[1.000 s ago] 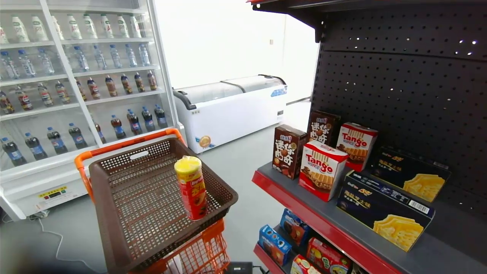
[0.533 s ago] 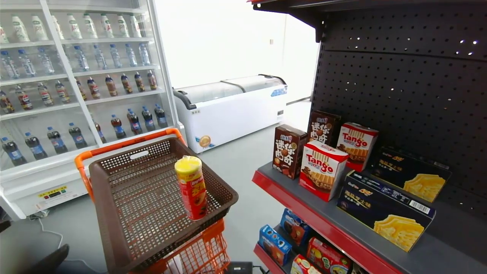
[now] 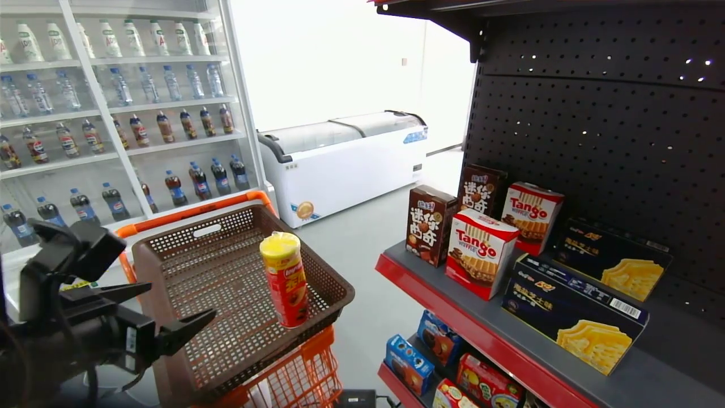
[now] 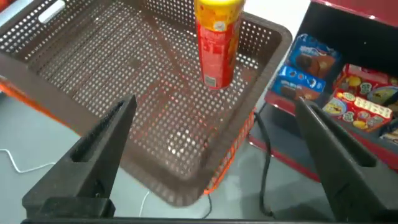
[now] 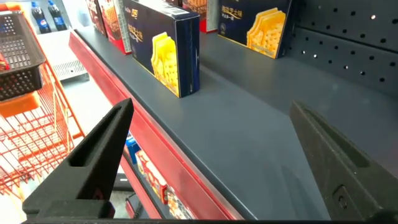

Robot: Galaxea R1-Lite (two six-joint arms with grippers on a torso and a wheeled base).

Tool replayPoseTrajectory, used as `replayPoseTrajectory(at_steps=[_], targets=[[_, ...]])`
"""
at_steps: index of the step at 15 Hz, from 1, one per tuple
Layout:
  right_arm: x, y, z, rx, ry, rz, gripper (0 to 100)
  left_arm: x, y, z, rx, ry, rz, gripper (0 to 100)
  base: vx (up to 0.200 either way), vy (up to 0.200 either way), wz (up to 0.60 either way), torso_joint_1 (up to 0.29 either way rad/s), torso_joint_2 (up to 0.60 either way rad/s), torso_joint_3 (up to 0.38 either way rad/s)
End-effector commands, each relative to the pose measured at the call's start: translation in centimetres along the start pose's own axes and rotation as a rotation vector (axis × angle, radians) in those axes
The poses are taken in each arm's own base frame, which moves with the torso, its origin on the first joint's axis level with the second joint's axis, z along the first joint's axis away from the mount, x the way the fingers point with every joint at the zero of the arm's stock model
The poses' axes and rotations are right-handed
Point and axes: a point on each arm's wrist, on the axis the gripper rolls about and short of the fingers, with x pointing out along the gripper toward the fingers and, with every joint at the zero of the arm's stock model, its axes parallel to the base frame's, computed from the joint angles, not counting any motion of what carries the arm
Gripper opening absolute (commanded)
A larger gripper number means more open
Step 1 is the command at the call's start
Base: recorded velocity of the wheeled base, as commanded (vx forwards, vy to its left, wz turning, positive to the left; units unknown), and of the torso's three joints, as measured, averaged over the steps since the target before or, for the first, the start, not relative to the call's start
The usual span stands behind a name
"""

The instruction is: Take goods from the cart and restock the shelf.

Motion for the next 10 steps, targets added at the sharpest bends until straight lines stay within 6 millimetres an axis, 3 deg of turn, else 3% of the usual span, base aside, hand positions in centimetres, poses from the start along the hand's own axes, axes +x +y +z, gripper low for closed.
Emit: replayPoseTrajectory(at_steps=[1,5,10], targets=[[0.0,0.0,0.0,0.0,0.001,0.001,100,7.3,0.6,-0.2,-0.005,0.07,-0.004,100,0.0,0.0,0.0,0.0,0.0,0.0],[0.0,0.0,0.0,0.0,0.001,0.001,100,13.9,1.0,-0.8,0.001,0.029,-0.004,100,0.0,0.0,0.0,0.0,0.0,0.0],[0.0,0.0,0.0,0.0,0.001,0.001,100,18.4,1.0,-2.6,0.004,0.013,-0.007,100,0.0,0.0,0.0,0.0,0.0,0.0]])
